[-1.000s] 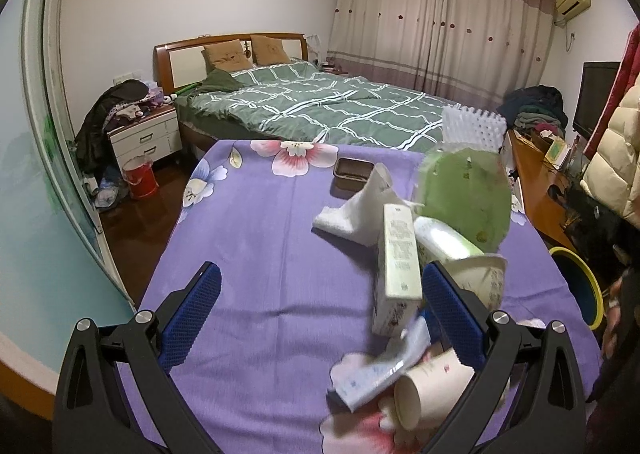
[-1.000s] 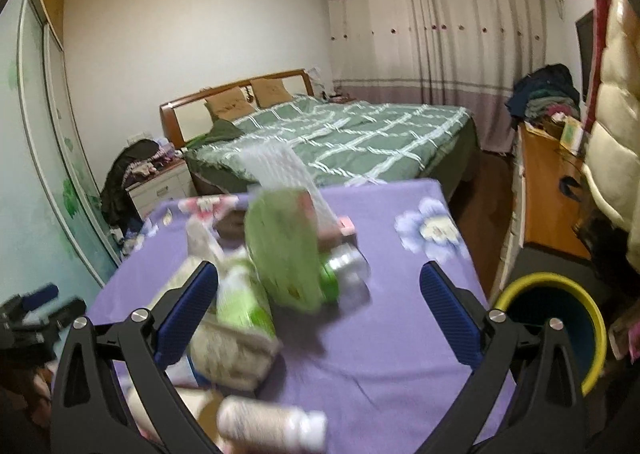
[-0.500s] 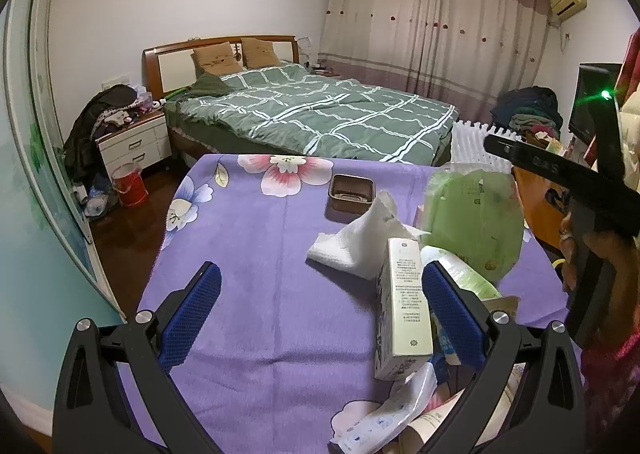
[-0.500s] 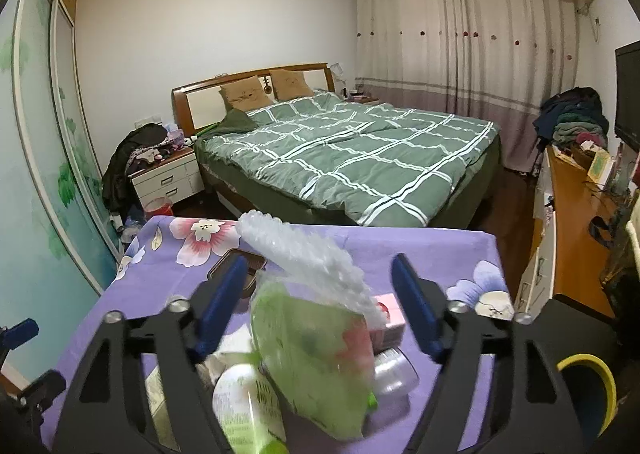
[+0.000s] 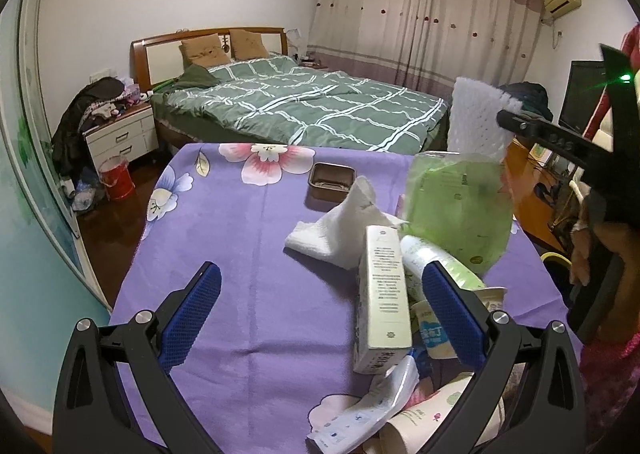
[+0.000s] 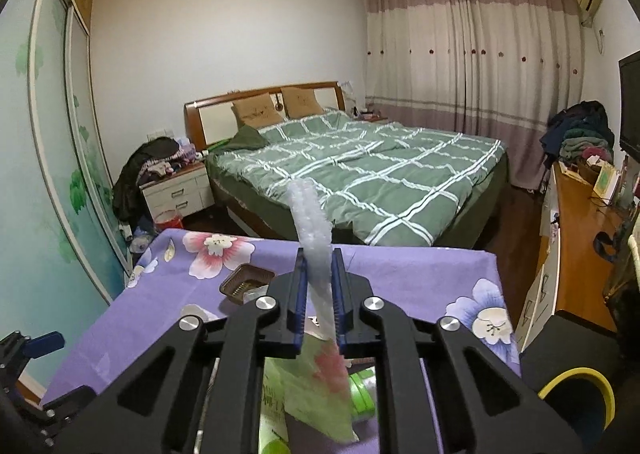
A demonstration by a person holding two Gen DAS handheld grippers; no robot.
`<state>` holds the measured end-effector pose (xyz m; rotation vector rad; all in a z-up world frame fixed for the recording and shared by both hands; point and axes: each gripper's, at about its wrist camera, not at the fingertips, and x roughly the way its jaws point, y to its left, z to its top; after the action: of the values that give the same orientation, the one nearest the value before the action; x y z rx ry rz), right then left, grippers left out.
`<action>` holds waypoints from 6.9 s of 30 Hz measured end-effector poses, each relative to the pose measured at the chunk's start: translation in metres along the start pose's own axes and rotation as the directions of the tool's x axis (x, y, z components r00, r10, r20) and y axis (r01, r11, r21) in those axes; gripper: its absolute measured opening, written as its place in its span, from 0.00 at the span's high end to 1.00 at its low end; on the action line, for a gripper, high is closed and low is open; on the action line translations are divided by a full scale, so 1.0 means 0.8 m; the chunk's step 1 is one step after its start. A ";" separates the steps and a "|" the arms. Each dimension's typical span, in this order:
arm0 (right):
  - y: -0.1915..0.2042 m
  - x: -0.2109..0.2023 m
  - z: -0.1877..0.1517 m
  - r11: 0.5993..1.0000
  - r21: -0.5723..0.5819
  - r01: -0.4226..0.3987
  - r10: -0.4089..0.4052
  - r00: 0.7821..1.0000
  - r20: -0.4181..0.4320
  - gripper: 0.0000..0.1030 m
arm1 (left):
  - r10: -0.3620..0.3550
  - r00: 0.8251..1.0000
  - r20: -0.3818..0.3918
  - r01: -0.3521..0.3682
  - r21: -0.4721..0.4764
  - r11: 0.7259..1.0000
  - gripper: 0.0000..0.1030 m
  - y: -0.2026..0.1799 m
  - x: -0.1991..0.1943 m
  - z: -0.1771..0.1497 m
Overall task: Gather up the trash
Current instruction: 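Grasp the green plastic bag with the right gripper, then carry the green bag to the yellow-rimmed bin and open the right gripper, then grasp the white paper cup with the left gripper and lift it, then grasp the green plastic bottle with the right gripper and lift it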
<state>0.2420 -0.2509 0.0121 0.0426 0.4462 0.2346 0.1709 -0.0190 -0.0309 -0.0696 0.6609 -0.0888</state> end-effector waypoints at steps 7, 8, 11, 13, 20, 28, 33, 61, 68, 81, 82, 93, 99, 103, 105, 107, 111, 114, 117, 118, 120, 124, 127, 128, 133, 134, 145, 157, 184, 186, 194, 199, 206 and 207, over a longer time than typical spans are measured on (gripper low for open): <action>-0.016 -0.073 -0.004 0.999 0.025 -0.021 0.020 0.997 0.070 0.89 | -0.030 1.000 0.003 0.030 0.008 1.000 0.04 -0.014 -0.008 -0.004; -0.017 -0.086 -0.008 0.999 0.026 -0.027 0.025 0.997 0.077 0.89 | -0.035 0.999 0.002 0.035 0.010 0.999 0.04 -0.016 -0.009 -0.005; -0.025 -0.115 -0.020 0.999 0.031 -0.020 0.017 0.996 0.093 0.89 | -0.047 0.999 -0.001 0.047 0.019 0.999 0.04 -0.026 -0.012 -0.009; -0.031 -0.130 -0.027 0.999 0.047 -0.008 0.003 0.994 0.105 0.89 | -0.055 0.998 -0.001 0.055 0.026 0.998 0.04 -0.032 -0.016 -0.012; -0.087 -0.180 -0.061 0.984 0.131 0.124 -0.140 0.983 0.121 0.89 | -0.084 0.996 -0.012 0.085 0.061 0.994 0.04 -0.063 -0.026 -0.027; -0.200 -0.200 -0.134 0.886 0.242 0.394 -0.408 0.913 0.006 0.89 | -0.101 0.994 -0.041 0.104 0.088 0.991 0.04 -0.095 -0.036 -0.049; -0.267 -0.193 -0.173 0.816 0.294 0.498 -0.501 0.863 -0.073 0.89 | -0.074 0.996 -0.041 0.078 0.107 0.991 0.04 -0.111 -0.046 -0.066; -0.295 -0.178 -0.199 0.799 0.362 0.481 -0.474 0.873 -0.114 0.68 | 0.004 0.975 -0.221 0.026 0.132 0.991 0.04 -0.132 -0.019 -0.127; -0.295 -0.177 -0.200 0.803 0.366 0.471 -0.463 0.879 -0.114 0.68 | 0.006 0.968 -0.250 0.020 0.103 0.995 0.04 -0.125 -0.005 -0.133; -0.296 -0.186 -0.201 0.806 0.384 0.451 -0.449 0.888 -0.099 0.68 | -0.024 0.972 -0.234 0.054 0.125 0.991 0.18 -0.129 -0.019 -0.132; -0.296 -0.188 -0.201 0.806 0.386 0.449 -0.449 0.889 -0.096 0.68 | -0.023 0.973 -0.229 0.054 0.127 0.990 0.18 -0.129 -0.023 -0.131; -0.302 -0.215 -0.199 0.795 0.393 0.463 -0.476 0.877 -0.072 0.68 | -0.108 0.987 -0.119 0.127 0.165 0.978 0.18 -0.169 -0.071 -0.098; -0.313 -0.228 -0.211 0.775 0.393 0.495 -0.503 0.859 -0.091 0.68 | -0.228 0.967 -0.115 0.249 0.225 0.942 0.18 -0.238 -0.055 -0.070; -0.322 -0.238 -0.221 0.759 0.383 0.526 -0.528 0.842 -0.109 0.68 | -0.308 0.940 -0.148 0.338 0.268 0.902 0.18 -0.299 -0.033 -0.062; -0.332 -0.245 -0.227 0.750 0.387 0.536 -0.537 0.836 -0.116 0.68 | -0.346 0.923 -0.172 0.382 0.286 0.878 0.18 -0.335 -0.021 -0.060; -0.342 -0.252 -0.233 0.738 0.395 0.547 -0.547 0.828 -0.123 0.68 | -0.374 0.907 -0.195 0.418 0.303 0.856 0.18 -0.371 -0.005 -0.058; -0.361 -0.264 -0.246 0.718 0.410 0.562 -0.559 0.817 -0.141 0.67 | -0.412 0.886 -0.215 0.463 0.339 0.819 0.18 -0.438 0.021 -0.056; -0.372 -0.272 -0.254 0.705 0.417 0.574 -0.568 0.808 -0.153 0.67 | -0.434 0.865 -0.251 0.499 0.345 0.795 0.18 -0.480 0.049 -0.056; -0.380 -0.274 -0.261 0.694 0.425 0.580 -0.571 0.804 -0.165 0.67 | -0.421 0.865 -0.272 0.498 0.371 0.783 0.18 -0.519 0.076 -0.061; -0.382 -0.273 -0.263 0.692 0.426 0.583 -0.571 0.803 -0.171 0.67 | -0.421 0.863 -0.280 0.502 0.378 0.778 0.18 -0.530 0.085 -0.063; -0.384 -0.270 -0.265 0.692 0.427 0.583 -0.567 0.804 -0.179 0.67 | -0.412 0.866 -0.283 0.496 0.394 0.773 0.18 -0.544 0.099 -0.068; -0.384 -0.263 -0.265 0.699 0.418 0.580 -0.558 0.808 -0.188 0.67 | -0.390 0.872 -0.296 0.485 0.401 0.777 0.11 -0.555 0.117 -0.073; -0.380 -0.258 -0.261 0.707 0.410 0.576 -0.553 0.812 -0.188 0.67 | -0.401 0.872 -0.281 0.485 0.387 0.784 0.08 -0.541 0.107 -0.069; -0.378 -0.257 -0.260 0.710 0.407 0.574 -0.551 0.814 -0.187 0.67 | -0.403 0.874 -0.271 0.482 0.386 0.786 0.07 -0.533 0.099 -0.065; -0.359 -0.251 -0.252 0.732 0.396 0.554 -0.532 0.828 -0.175 0.67 | -0.430 0.882 -0.195 0.472 0.358 0.806 0.05 -0.470 0.041 -0.042; -0.353 -0.248 -0.249 0.741 0.391 0.546 -0.525 0.834 -0.172 0.66 | -0.429 0.885 -0.182 0.466 0.351 0.812 0.05 -0.459 0.033 -0.039; -0.246 -0.194 -0.200 0.865 0.274 0.420 -0.405 0.908 -0.112 0.62 | -0.237 0.970 0.046 0.222 0.212 0.952 0.05 -0.240 -0.063 -0.011; -0.105 -0.075 -0.131 0.979 0.156 0.135 -0.114 0.984 -0.134 0.54 | -0.031 0.994 0.103 0.025 0.066 0.998 0.05 -0.074 -0.081 -0.019; -0.038 0.027 -0.134 0.992 0.123 0.027 0.014 0.948 -0.319 0.94 | -0.022 0.997 0.068 0.021 0.019 1.000 0.05 -0.021 -0.042 -0.037; -0.038 0.018 -0.130 0.992 0.127 0.021 0.018 0.954 -0.298 0.97 | -0.022 0.998 0.066 0.021 0.019 1.000 0.05 -0.023 -0.041 -0.037; -0.043 -0.039 -0.113 0.989 0.145 -0.016 0.043 0.981 -0.189 0.99 | -0.033 0.997 0.063 0.030 0.036 0.999 0.05 -0.032 -0.041 -0.042; -0.044 -0.073 -0.098 0.988 0.148 -0.030 0.048 0.992 -0.119 0.99 | -0.040 0.997 0.064 0.037 0.051 0.998 0.05 -0.040 -0.045 -0.046; -0.067 -0.120 -0.082 0.986 0.168 -0.011 0.016 0.999 -0.028 0.99 | -0.048 0.997 0.066 0.043 0.071 0.997 0.05 -0.055 -0.054 -0.049; -0.070 -0.124 -0.081 0.986 0.169 -0.005 0.009 1.000 -0.023 0.99 | -0.049 0.997 0.065 0.044 0.073 0.996 0.05 -0.056 -0.054 -0.050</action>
<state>0.1391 -0.3295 -0.0095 0.2081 0.4887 0.2041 0.1098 -0.0604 -0.0316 -0.0192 0.5886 -0.1545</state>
